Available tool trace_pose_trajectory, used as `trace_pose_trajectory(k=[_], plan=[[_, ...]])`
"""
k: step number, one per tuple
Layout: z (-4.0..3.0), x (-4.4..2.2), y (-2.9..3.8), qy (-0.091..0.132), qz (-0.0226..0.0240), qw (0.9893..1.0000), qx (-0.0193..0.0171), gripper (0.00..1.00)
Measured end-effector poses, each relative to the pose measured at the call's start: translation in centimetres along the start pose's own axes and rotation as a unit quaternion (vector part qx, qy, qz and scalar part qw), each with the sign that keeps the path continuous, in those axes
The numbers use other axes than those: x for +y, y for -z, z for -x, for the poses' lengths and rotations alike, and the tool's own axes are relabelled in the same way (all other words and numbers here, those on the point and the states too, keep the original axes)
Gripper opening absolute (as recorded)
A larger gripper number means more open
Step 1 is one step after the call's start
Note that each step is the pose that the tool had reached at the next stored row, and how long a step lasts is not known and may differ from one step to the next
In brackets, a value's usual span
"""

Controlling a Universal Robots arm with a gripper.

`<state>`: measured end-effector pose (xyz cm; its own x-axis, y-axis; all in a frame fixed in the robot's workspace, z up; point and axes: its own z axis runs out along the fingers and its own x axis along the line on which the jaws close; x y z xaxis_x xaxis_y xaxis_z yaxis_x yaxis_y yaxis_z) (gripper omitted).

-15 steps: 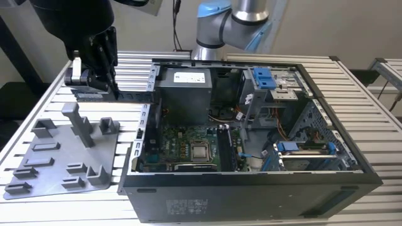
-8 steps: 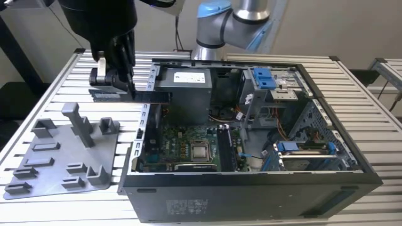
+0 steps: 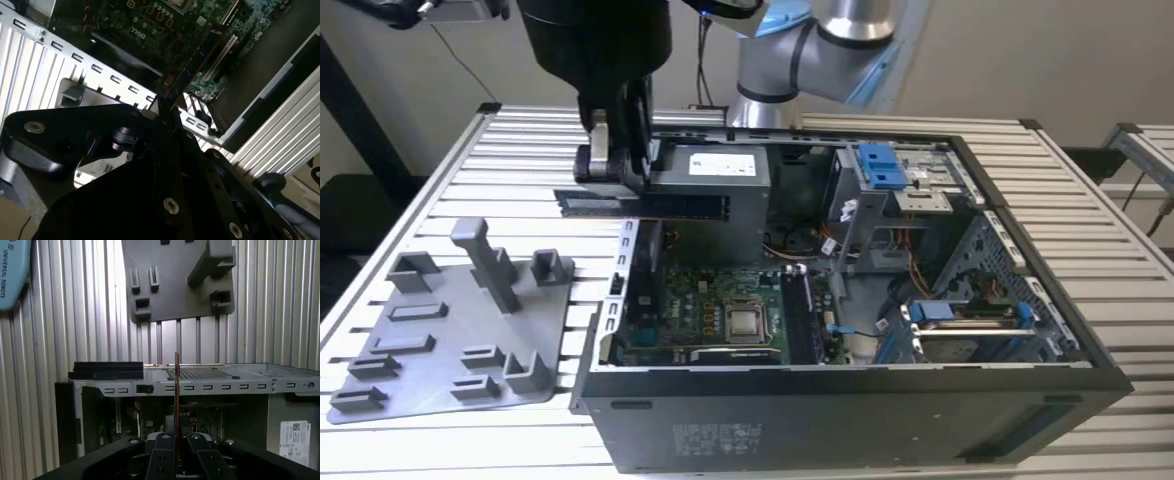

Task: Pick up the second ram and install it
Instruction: 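Pick up the second ram and move it above second insertion slot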

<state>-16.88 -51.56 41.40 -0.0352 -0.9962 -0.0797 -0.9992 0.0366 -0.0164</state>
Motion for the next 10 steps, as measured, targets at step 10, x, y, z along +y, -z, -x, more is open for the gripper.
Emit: trace_pose_trajectory(k=[10], plan=[[0.17,-3.52,-0.07,0.001,0.0003,1.0000,0.0000,0.15]])
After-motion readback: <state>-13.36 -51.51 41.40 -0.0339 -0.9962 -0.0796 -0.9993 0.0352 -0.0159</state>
